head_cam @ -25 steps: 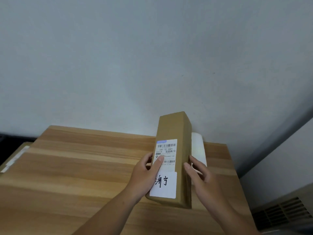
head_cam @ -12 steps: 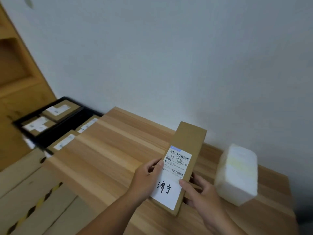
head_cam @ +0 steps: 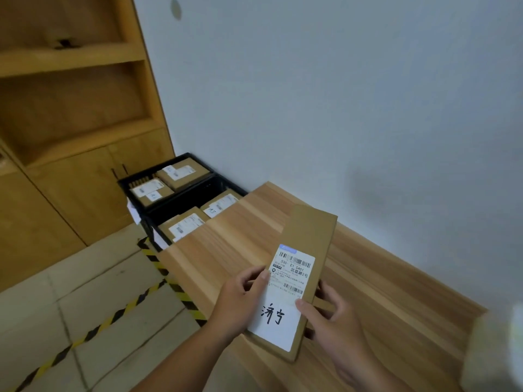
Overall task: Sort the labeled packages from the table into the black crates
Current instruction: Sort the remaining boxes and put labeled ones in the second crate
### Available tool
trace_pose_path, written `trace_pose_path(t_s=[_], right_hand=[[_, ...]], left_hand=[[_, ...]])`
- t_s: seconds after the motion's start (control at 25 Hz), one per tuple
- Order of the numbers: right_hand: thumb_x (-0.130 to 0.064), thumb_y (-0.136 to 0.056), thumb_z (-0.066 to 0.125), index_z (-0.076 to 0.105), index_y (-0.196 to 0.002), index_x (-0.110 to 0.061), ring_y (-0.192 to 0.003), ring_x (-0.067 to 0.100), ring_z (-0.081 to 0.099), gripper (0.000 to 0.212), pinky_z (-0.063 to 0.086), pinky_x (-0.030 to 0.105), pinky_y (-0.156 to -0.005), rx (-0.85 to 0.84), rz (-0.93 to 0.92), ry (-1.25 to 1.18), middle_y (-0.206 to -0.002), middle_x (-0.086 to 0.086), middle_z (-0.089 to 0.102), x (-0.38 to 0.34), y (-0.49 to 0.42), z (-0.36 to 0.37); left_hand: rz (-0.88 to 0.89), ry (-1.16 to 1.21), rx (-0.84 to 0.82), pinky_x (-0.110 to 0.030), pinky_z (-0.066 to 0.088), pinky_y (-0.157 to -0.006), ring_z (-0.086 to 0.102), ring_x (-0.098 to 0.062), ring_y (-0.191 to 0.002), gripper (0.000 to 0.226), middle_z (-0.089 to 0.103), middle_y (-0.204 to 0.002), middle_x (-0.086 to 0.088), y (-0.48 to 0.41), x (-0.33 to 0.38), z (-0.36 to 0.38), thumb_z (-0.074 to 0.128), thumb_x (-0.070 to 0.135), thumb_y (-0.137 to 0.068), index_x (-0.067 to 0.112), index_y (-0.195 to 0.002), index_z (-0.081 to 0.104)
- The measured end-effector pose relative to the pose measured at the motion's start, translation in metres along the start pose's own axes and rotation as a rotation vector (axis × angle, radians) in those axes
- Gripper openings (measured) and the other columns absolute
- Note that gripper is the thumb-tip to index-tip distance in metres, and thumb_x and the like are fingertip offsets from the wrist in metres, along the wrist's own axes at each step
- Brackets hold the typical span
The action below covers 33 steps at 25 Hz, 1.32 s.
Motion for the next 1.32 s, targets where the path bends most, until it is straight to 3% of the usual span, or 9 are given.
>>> trace_pose_path(t_s=[0.24, 0.52, 0.88, 1.04, 1.12, 1.24, 1.32], right_hand=[[-0.022, -0.084, 0.083, 0.070, -0.113, -0.044, -0.089, 0.013, 0.077, 0.039, 0.065, 0.048, -0.075, 0.049, 0.015, 0.034, -0.103, -0.020, 0.076, 0.000, -0.060, 0.144], [-0.014, -0.082, 0.083, 0.070, -0.103, -0.043, -0.080, 0.005, 0.076, 0.038, 0.062, 0.052, -0.084, 0.057, 0.086, 0.060, -0.089, -0.029, 0.075, -0.008, -0.127, 0.283], [-0.023, -0.088, 0.079, 0.068, -0.117, -0.041, -0.089, 0.006, 0.076, 0.036, 0.065, 0.041, -0.079, 0.022, 0.154, -0.035, -0.103, -0.021, 0.077, 0.012, -0.307, 0.410], [-0.024, -0.091, 0.075, 0.067, -0.120, -0.038, -0.096, 0.014, 0.075, 0.034, 0.064, 0.045, -0.082, 0.034, 0.200, -0.054, -0.113, -0.012, 0.074, 0.011, -0.371, 0.449], [-0.024, -0.091, 0.074, 0.067, -0.115, -0.042, -0.094, 0.012, 0.076, 0.030, 0.064, 0.041, -0.081, 0.041, 0.200, -0.033, -0.109, -0.013, 0.075, 0.003, -0.401, 0.464], [-0.022, -0.092, 0.071, 0.066, -0.113, -0.043, -0.097, 0.005, 0.074, 0.030, 0.062, 0.027, -0.079, 0.068, 0.182, 0.036, -0.110, -0.015, 0.075, 0.000, -0.453, 0.483], [-0.023, -0.093, 0.070, 0.065, -0.113, -0.042, -0.093, 0.003, 0.074, 0.027, 0.062, 0.027, -0.078, 0.093, 0.207, 0.063, -0.108, -0.017, 0.075, 0.004, -0.489, 0.494]], left_hand=[[0.015, -0.036, 0.036, -0.042, 0.065, -0.078, 0.076, -0.007, -0.090, 0.024, 0.079, -0.101, 0.013, -0.065, -0.011, -0.145, 0.061, 0.050, -0.099, 0.039, -0.119, 0.070], [-0.041, -0.091, 0.034, -0.043, 0.063, -0.084, 0.075, -0.005, -0.094, 0.027, 0.078, -0.103, 0.016, -0.143, -0.024, -0.277, 0.059, 0.052, -0.099, 0.041, -0.121, 0.070], [-0.155, -0.141, 0.045, -0.048, 0.063, -0.085, 0.076, -0.011, -0.095, 0.027, 0.077, -0.107, 0.011, -0.324, -0.044, -0.388, 0.053, 0.046, -0.103, 0.041, -0.127, 0.064], [-0.203, -0.139, -0.040, -0.039, 0.065, -0.075, 0.078, -0.012, -0.088, 0.021, 0.079, -0.103, 0.014, -0.391, -0.038, -0.420, 0.052, 0.042, -0.105, 0.046, -0.123, 0.062], [-0.228, -0.151, -0.082, -0.033, 0.063, -0.071, 0.077, -0.013, -0.091, 0.027, 0.078, -0.107, 0.013, -0.421, -0.037, -0.429, 0.052, 0.044, -0.105, 0.044, -0.131, 0.060], [-0.236, -0.196, -0.097, -0.030, 0.062, -0.078, 0.074, -0.009, -0.101, 0.037, 0.074, -0.119, 0.012, -0.480, -0.044, -0.444, 0.051, 0.046, -0.105, 0.039, -0.140, 0.057], [-0.234, -0.220, -0.100, -0.022, 0.060, -0.074, 0.072, -0.002, -0.099, 0.038, 0.073, -0.120, 0.015, -0.521, -0.052, -0.452, 0.051, 0.046, -0.104, 0.038, -0.141, 0.057]])
Point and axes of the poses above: each hand's wrist, its own y-axis away from the middle knuckle, its own z-axis out of the palm, x = y × z, the point moved 8 cm from there along -y, towards the middle knuckle
